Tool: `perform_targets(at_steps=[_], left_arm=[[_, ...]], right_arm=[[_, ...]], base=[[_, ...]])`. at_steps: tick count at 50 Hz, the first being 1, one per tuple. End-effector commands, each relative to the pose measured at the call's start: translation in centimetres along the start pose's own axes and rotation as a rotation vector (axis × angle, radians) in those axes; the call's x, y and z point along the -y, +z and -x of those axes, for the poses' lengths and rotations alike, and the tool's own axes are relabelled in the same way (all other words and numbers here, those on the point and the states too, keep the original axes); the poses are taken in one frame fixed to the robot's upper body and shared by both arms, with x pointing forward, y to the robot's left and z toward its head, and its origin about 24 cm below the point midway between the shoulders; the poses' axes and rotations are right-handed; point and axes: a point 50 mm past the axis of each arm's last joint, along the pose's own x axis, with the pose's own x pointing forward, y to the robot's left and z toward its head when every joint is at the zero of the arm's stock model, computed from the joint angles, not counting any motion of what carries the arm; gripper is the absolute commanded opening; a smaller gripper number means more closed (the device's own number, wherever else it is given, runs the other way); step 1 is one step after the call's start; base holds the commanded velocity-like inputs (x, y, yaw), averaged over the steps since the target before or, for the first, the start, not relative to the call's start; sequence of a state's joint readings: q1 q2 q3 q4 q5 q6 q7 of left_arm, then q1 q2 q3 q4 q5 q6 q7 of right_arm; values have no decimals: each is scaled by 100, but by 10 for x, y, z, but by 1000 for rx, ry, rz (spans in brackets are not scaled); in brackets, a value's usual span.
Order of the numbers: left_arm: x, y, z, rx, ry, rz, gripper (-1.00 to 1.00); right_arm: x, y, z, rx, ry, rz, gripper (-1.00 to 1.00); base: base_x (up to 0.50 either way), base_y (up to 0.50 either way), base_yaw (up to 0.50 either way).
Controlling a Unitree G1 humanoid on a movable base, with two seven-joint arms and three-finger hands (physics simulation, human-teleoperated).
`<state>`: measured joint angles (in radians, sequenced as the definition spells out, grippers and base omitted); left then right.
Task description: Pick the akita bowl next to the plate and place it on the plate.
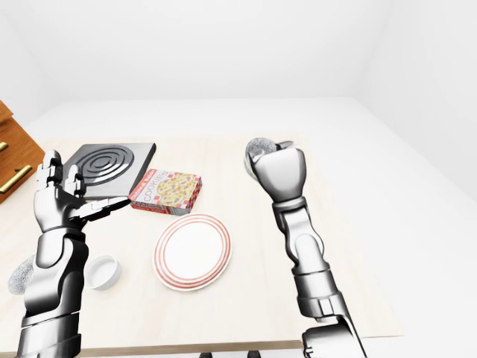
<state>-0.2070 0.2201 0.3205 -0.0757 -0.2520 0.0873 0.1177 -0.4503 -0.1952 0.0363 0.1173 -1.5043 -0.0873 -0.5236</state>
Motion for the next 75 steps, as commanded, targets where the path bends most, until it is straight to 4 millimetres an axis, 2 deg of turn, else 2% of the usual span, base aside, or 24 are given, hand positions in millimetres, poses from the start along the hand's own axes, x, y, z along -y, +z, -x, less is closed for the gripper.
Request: perform_targets(at_steps=[1, 5, 11, 19, 28, 41, 55, 64, 75], left_arm=[[0, 0, 0, -1, 3, -1, 100], [0, 0, -1, -2, 4, 0, 100], [0, 1, -1, 2, 3, 0, 100], [-1, -1, -1, -5, 3, -1, 100], [-1, 2, 0, 6, 4, 2, 100], [0, 0, -1, -2, 2, 0, 100], [-1, -3, -1, -15, 3, -1, 100], [-1, 0, -1, -3, 3, 4, 100], [-2, -1, -1, -8, 2, 3, 100]], right_arm=[[38, 18, 11, 8, -142, -37, -100], [46, 30, 19, 31, -156, -36, -100], [46, 47, 28, 76, -133, -18, -100], [51, 58, 35, 107, -135, -16, -100], [47, 92, 55, 209, -66, -45, -100], [37, 104, 61, 250, -17, -65, -100], [25, 110, 58, 280, 13, -65, -100], [22, 131, 42, 340, -13, -63, -100], [7, 150, 51, 459, 44, -13, -100]], base=[[0, 0, 0], [0, 0, 0], [0, 0, 0], [0, 0, 0], [0, 0, 0], [0, 0, 0], [0, 0, 0], [0, 0, 0], [0, 0, 0]])
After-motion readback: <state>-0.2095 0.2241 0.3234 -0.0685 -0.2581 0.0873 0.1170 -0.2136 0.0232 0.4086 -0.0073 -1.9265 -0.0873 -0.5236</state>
